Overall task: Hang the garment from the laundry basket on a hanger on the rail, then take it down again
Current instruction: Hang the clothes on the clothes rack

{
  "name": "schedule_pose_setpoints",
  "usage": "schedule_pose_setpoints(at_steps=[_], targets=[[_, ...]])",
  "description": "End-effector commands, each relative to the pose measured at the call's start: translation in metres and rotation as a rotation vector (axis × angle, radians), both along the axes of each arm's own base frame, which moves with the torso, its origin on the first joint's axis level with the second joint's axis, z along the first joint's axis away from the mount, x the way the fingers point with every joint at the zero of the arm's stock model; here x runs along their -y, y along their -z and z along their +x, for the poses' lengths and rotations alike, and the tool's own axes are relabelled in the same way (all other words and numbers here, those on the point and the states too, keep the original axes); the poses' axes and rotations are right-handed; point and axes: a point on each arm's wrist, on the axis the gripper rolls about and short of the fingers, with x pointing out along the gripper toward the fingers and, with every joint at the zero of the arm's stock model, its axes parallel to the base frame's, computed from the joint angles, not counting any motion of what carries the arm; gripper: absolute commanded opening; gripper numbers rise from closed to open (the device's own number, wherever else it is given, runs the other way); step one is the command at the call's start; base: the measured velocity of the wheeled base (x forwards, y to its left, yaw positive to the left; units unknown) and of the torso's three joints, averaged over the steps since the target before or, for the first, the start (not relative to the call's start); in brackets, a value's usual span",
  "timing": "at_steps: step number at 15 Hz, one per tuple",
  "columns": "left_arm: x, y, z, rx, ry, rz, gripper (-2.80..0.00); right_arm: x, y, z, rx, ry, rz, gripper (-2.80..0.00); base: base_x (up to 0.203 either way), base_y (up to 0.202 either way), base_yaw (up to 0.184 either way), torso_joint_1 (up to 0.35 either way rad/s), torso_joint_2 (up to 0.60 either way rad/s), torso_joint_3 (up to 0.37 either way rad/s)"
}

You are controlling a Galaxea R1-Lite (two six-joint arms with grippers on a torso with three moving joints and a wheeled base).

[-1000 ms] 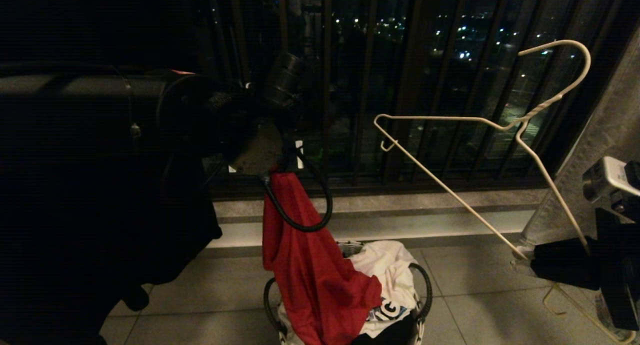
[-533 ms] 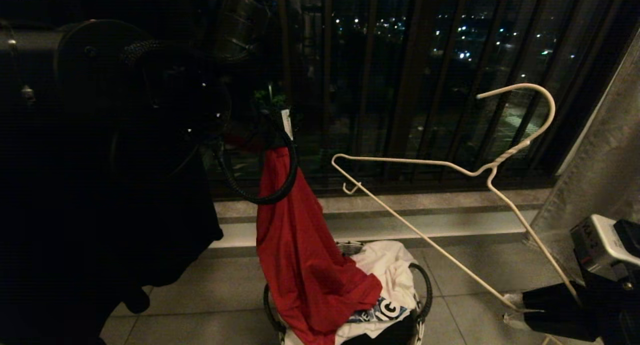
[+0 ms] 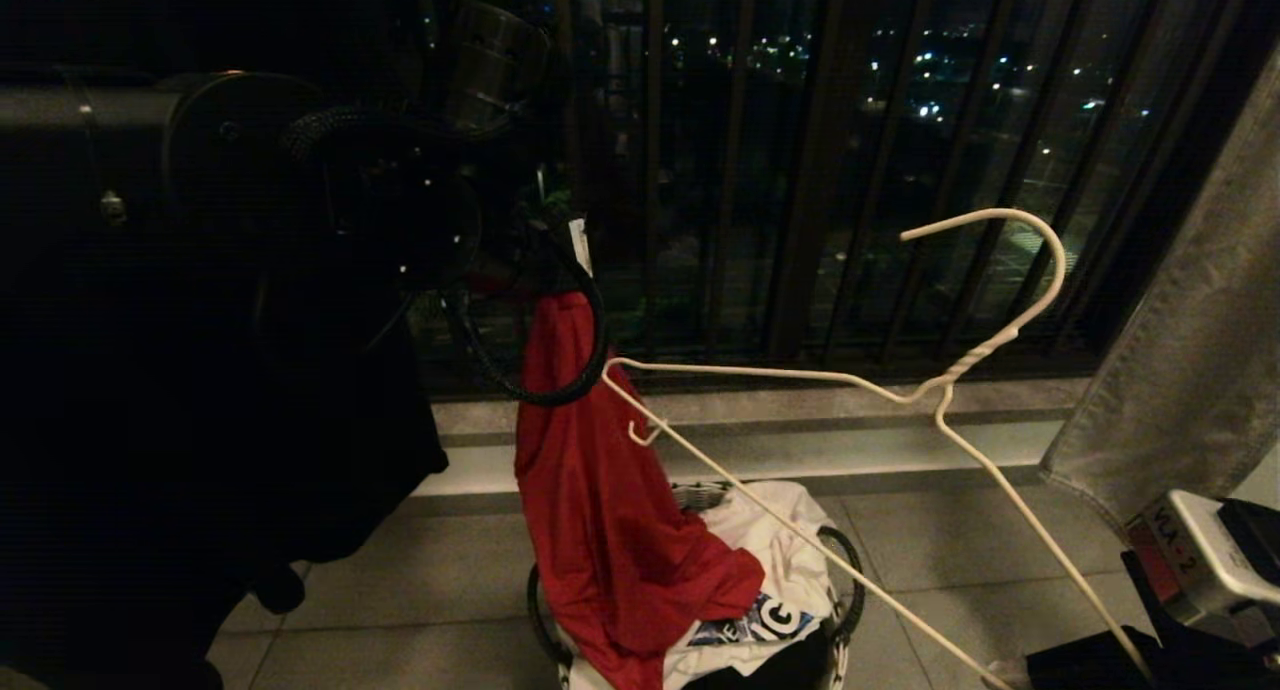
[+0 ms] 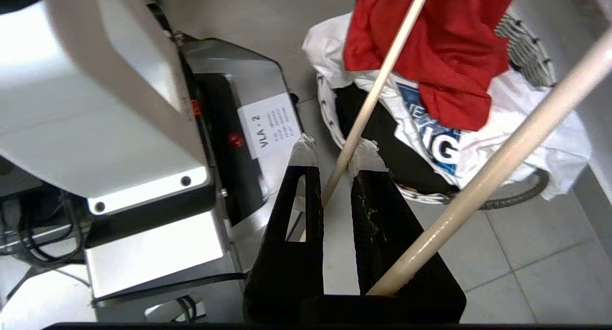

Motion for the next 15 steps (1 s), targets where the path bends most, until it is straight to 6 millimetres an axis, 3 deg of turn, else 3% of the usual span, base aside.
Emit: schedule_pose_setpoints(at_steps=[1, 8, 15], targets=[[0.001, 0.002, 0.000, -0.008, 0.004, 0.001, -2.80, -0.004, 0.001, -0.005, -0.008, -0.043, 0.003, -2.80, 0.000, 0.000, 0.000, 0.000, 0.00, 0.000], [-0.002, -0.005, -0.008, -0.021, 0.093, -0.049, -2.80, -0.024, -0.011, -0.002, -0.101, -0.009, 0.200, -2.80, 0.000, 0.000, 0.000, 0.000, 0.00, 0.000], [-0.004, -0.009, -0.012, -0.014, 0.096, -0.069, -2.80, -0.040, -0.005, 0.004, -0.166, -0.026, 0.219, -2.80, 0.000, 0.000, 0.000, 0.000, 0.00, 0.000]])
